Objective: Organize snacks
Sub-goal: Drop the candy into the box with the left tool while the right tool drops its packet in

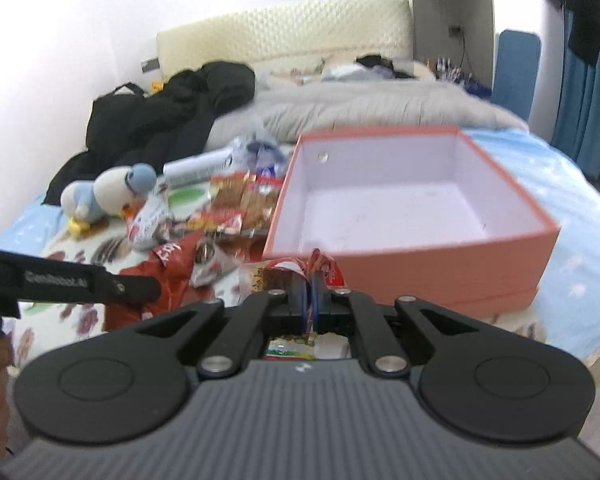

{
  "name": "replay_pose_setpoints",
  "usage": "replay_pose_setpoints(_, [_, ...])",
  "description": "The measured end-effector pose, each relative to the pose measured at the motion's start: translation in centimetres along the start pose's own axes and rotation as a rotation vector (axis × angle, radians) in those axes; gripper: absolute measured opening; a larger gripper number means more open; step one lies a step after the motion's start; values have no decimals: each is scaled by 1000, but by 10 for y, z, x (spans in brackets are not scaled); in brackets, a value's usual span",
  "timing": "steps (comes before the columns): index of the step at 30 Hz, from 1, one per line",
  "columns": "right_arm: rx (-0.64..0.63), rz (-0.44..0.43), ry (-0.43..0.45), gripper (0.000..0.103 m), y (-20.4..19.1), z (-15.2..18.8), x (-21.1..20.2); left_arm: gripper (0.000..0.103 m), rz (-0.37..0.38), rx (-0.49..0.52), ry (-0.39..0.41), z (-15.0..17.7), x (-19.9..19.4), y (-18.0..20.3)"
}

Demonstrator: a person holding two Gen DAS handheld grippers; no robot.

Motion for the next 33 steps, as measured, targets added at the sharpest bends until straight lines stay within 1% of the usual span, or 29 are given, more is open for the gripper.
replay_pose_setpoints(4, [-8, 15, 43, 6, 13, -22, -7, 26, 38, 35, 38, -22, 4, 27])
replay_pose_setpoints(8, [-12, 36, 89, 6, 27, -46, -4, 26, 78, 75, 65, -45, 16, 54])
replay_pose_setpoints(13, [-9, 58, 119, 6, 50, -71, 15, 26, 91, 92, 55, -67, 46, 75])
replay_pose_setpoints(15, [0, 67, 123, 6, 59, -79, 25, 26, 94, 80, 27, -76, 64, 79])
replay_pose_setpoints(18, [6, 68, 106, 6, 69, -85, 43, 26, 90, 56, -5, -89, 89, 83])
replay_pose_setpoints(22, [7, 75, 63, 6, 82, -85, 73, 27, 79, 78, -46, -100, 123, 89])
replay_pose_setpoints(26, [26, 83, 3, 6, 99, -77, 105, 27, 83, 75, -96, -100, 153, 90])
replay_pose_setpoints(30, [54, 80, -53, 9, 111, -65, 129, 26, 76, 81, -120, -97, 172, 89])
replay_pose_setpoints(32, [70, 74, -77, 10, 115, -60, 136, 28, 79, 92, -116, -97, 174, 90])
replay_pose_setpoints(33, [76, 73, -87, 14, 116, -58, 138, 36, 73, 98, -116, -96, 174, 91])
Point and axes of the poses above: each gripper's, at about its wrist camera, not at the fingertips, and x roughly the way its jaws point, y to its right, z to its underside, the point moved 2 cm from there along x, roughly the way its jaws point, and after that the axes turned 3 degrees about -x, right-handed, at the moved point
